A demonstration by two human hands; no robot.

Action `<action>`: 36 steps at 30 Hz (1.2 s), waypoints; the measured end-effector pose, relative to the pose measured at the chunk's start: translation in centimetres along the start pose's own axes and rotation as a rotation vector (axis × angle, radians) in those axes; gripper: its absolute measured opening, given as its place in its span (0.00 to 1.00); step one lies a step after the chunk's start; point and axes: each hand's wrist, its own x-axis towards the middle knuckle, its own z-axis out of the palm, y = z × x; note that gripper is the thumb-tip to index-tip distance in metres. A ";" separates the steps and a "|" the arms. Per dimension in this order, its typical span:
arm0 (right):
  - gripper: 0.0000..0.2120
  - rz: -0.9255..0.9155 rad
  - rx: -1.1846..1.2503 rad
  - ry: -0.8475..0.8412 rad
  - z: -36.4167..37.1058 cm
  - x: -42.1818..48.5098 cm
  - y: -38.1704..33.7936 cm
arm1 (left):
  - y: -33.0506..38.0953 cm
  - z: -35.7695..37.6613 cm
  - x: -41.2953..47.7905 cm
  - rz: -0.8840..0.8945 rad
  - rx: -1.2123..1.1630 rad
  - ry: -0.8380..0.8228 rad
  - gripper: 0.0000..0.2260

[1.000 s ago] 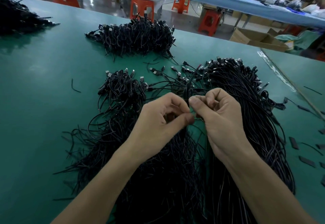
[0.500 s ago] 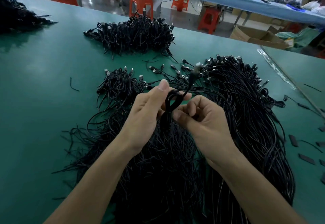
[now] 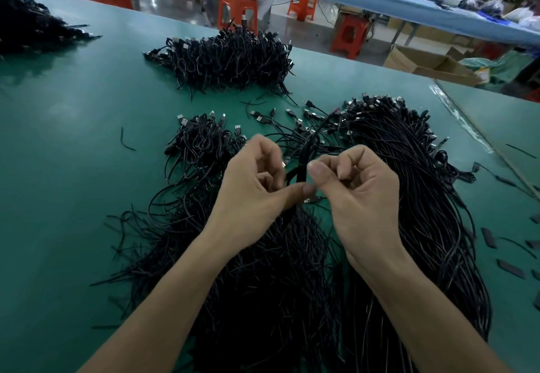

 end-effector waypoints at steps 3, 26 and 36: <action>0.18 -0.013 0.067 -0.037 0.3 -0.1 -0.1 | -0.1 -0.2 -0.1 -0.095 0.005 0.083 0.21; 0.11 0.450 0.253 -0.165 -1.5 -0.3 1.3 | 0.4 -1.6 0.4 -0.055 0.050 -0.150 0.11; 0.20 0.262 -1.444 -0.368 -6.5 1.0 6.5 | -4.0 -5.3 7.5 -0.152 0.501 0.376 0.16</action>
